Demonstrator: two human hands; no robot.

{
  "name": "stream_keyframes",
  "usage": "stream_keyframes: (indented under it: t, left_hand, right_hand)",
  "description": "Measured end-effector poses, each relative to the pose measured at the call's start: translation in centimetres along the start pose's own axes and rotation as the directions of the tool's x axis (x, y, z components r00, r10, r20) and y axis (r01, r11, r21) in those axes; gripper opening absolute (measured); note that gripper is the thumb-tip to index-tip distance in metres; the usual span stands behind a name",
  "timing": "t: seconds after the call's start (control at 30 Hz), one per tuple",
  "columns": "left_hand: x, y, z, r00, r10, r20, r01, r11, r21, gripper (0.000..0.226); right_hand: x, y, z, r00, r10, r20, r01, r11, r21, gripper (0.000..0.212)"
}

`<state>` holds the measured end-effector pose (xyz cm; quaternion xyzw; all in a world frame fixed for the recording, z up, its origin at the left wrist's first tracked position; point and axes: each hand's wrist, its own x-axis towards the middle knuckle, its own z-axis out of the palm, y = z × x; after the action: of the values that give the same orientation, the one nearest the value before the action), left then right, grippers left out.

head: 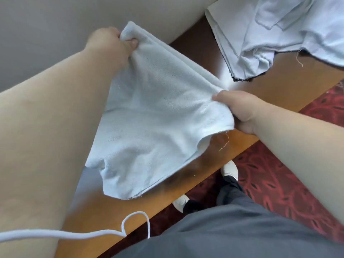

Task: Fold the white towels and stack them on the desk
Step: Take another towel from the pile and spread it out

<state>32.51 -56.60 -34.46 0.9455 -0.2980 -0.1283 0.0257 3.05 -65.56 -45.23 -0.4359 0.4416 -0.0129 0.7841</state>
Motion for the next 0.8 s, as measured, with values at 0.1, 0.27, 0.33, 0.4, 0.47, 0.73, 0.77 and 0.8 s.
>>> stream_keyframes:
  t: [0.1,0.27,0.33,0.4,0.47,0.73,0.77,0.8]
  left_hand:
    - [1.6,2.6,3.3,0.997,0.075,0.029,-0.080,0.965,0.250,0.046]
    - [3.5,3.4,9.4,0.986,0.118,0.120,-0.142,0.965,0.218,0.044]
    - [3.7,3.8,10.9,0.978,0.144,0.150,-0.179,0.951,0.253,0.056]
    - [4.0,4.2,11.8,0.975,0.184,0.127,-0.217,0.912,0.347,0.058]
    - [4.7,4.4,12.3,0.958,0.263,0.114,-0.286,0.855,0.432,0.060]
    - [8.2,6.1,12.4,0.897,0.322,0.305,-0.442,0.701,0.560,0.065]
    - [8.6,6.1,12.5,0.885,0.345,0.311,-0.464,0.695,0.550,0.064]
    - [8.9,5.9,12.6,0.881,0.372,0.293,-0.474,0.704,0.529,0.065]
  right_hand:
    - [2.2,0.0,-1.4,0.973,-0.072,-0.221,0.029,0.981,-0.192,0.031]
    - [1.2,3.8,-2.9,0.862,-0.002,-0.507,-0.152,0.953,-0.263,0.062]
    - [0.3,5.8,-3.2,0.874,-0.011,-0.486,-0.176,0.925,-0.338,0.047]
    - [0.0,6.6,-3.2,0.904,-0.011,-0.427,-0.166,0.912,-0.376,0.040]
    - [0.3,6.4,-3.2,0.921,-0.028,-0.389,-0.146,0.901,-0.408,0.043]
    - [1.5,5.3,-2.6,0.915,-0.241,-0.323,0.034,0.844,-0.535,0.015]
    - [1.5,5.2,-2.3,0.904,-0.297,-0.308,0.093,0.839,-0.536,0.010]
    - [1.5,5.0,-2.0,0.896,-0.329,-0.300,0.129,0.837,-0.532,0.005]
